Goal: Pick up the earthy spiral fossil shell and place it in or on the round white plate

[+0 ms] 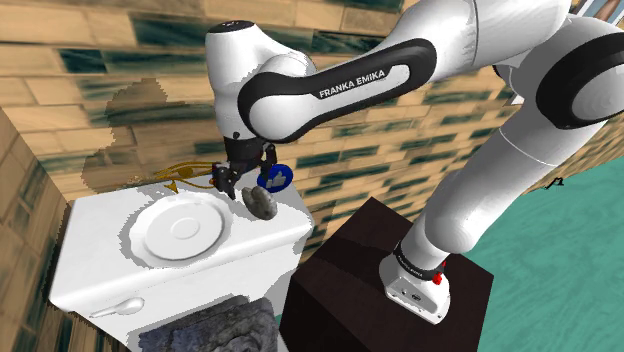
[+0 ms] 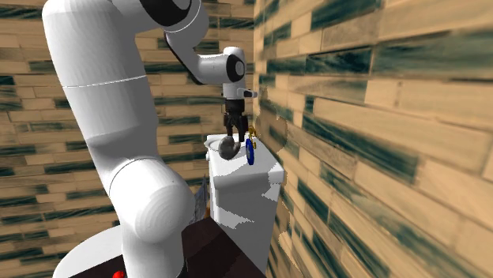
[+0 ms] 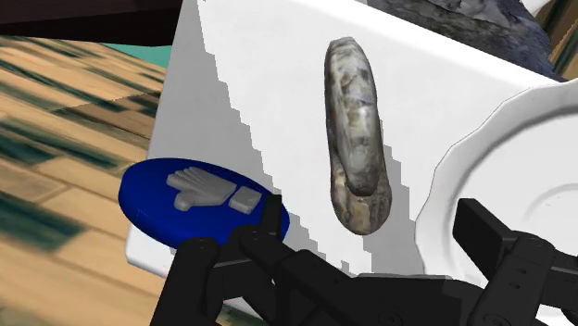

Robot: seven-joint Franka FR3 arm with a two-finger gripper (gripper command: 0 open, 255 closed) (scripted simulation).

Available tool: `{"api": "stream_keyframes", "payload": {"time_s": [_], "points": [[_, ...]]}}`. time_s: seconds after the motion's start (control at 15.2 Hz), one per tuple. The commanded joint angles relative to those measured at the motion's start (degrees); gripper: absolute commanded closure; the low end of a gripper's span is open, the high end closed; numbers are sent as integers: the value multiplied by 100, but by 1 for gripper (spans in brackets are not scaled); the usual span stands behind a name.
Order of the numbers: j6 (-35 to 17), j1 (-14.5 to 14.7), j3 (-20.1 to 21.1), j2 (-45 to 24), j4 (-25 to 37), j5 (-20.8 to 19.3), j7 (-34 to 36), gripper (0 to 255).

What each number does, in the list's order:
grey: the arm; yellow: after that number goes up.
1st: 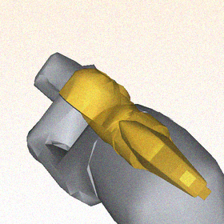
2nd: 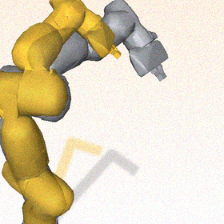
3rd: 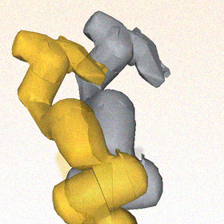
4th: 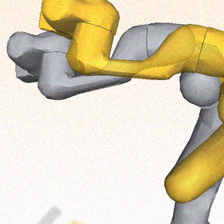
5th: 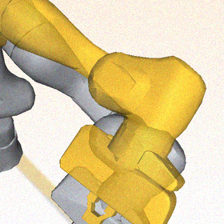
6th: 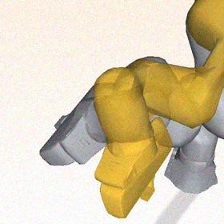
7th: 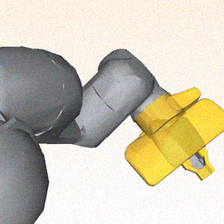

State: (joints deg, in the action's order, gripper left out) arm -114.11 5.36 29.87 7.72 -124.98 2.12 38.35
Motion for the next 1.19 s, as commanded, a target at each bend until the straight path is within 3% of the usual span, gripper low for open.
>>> {"api": "stream_keyframes", "payload": {"time_s": [0.0, 0.26, 0.73, 0.79, 1.12], "points": [[-164, 6, 22, -61, -105, -27, 42, 0], [-444, 4, 40, -162, -297, -76, 81, 0], [-444, 4, 40, -162, -297, -76, 81, 0], [-445, 4, 40, -162, -298, -76, 80, 255], [-455, 12, 55, -192, -282, -89, 113, 255]]}}
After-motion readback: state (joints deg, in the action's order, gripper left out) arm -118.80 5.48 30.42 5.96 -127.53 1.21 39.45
